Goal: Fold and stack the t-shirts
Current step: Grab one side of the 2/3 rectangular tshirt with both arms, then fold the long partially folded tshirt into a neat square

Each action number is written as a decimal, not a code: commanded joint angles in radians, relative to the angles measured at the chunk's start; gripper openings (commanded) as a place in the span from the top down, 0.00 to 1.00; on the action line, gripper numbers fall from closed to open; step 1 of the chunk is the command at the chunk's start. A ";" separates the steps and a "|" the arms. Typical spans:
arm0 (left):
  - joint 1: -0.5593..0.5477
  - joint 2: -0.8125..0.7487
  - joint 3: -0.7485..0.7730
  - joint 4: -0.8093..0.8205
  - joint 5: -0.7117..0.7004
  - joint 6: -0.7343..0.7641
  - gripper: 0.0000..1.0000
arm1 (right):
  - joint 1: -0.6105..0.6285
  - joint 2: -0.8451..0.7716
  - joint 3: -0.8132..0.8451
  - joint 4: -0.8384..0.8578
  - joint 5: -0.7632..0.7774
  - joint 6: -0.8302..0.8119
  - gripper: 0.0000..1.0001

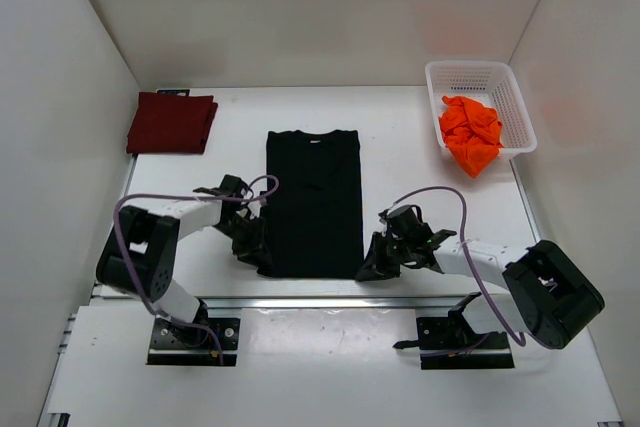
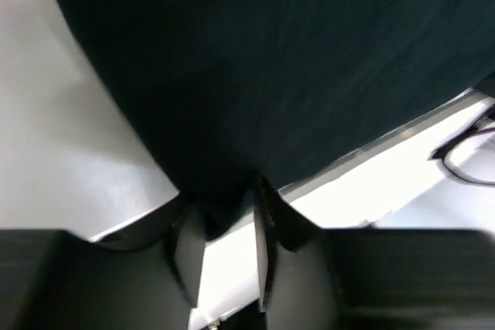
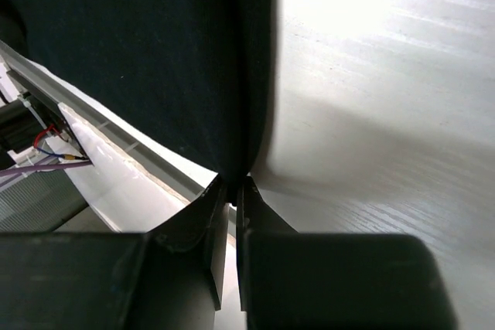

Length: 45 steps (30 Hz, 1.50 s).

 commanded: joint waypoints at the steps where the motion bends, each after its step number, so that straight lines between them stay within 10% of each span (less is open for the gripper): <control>1: 0.034 0.073 0.066 0.034 -0.010 0.058 0.64 | -0.012 -0.035 0.007 0.022 0.023 -0.015 1.00; 7: 0.007 -0.041 0.007 0.030 0.033 0.058 0.98 | -0.043 -0.067 0.047 -0.003 -0.005 -0.049 1.00; 21: 0.128 -0.207 0.234 -0.081 0.216 0.162 1.00 | -0.104 -0.152 0.427 -0.222 0.055 -0.190 0.99; 33: 0.227 0.238 0.771 0.019 0.375 -0.052 1.00 | -0.322 0.418 1.073 -0.189 -0.057 -0.406 1.00; 45: 0.310 0.554 1.000 0.189 0.440 -0.224 1.00 | -0.394 0.917 1.678 -0.322 -0.079 -0.448 1.00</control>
